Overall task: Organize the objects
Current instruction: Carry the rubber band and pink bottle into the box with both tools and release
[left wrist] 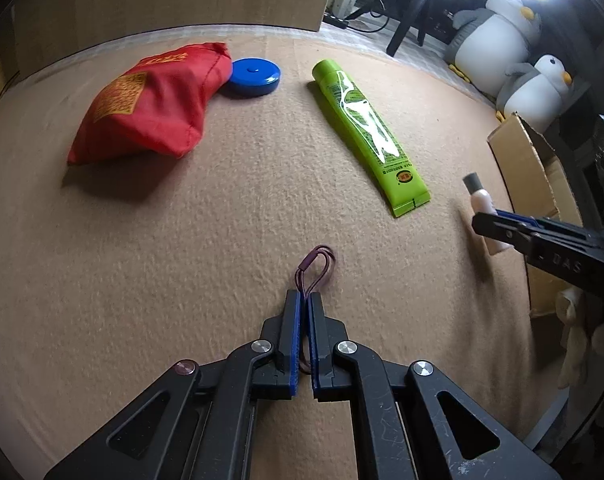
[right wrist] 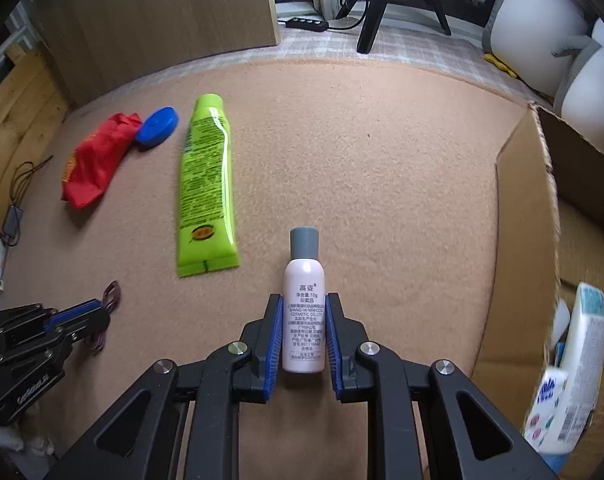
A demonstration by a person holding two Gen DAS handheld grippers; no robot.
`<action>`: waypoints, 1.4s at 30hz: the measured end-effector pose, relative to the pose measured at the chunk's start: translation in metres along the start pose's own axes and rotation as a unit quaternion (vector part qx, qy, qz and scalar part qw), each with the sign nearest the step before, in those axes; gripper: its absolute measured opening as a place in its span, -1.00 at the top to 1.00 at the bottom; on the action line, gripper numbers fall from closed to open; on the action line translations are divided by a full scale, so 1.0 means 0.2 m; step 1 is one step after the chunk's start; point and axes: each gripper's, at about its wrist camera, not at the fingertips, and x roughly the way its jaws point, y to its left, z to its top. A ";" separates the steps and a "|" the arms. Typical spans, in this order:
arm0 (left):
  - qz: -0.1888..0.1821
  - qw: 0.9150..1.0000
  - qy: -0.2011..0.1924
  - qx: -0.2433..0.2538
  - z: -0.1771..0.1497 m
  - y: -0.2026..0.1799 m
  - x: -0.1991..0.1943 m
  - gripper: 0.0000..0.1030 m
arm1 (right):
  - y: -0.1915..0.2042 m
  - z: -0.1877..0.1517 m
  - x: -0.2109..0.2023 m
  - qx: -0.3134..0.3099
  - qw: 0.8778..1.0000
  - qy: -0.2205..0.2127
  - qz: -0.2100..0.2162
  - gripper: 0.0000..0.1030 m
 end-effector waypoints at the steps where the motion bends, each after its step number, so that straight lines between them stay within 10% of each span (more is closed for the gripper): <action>1: 0.000 1.000 -0.001 0.000 0.01 0.00 0.00 0.93 | 0.00 -0.01 -0.02 0.001 1.000 -0.003 0.003 0.64; 21: -0.036 0.997 -0.054 0.029 0.10 -0.22 -0.29 0.93 | -0.12 -0.20 -0.46 0.028 0.996 -0.077 0.044 0.64; 42: -0.112 0.981 -0.056 0.149 0.40 -1.18 -0.10 0.93 | -0.70 -0.40 -0.68 0.118 0.987 -0.104 -0.027 0.64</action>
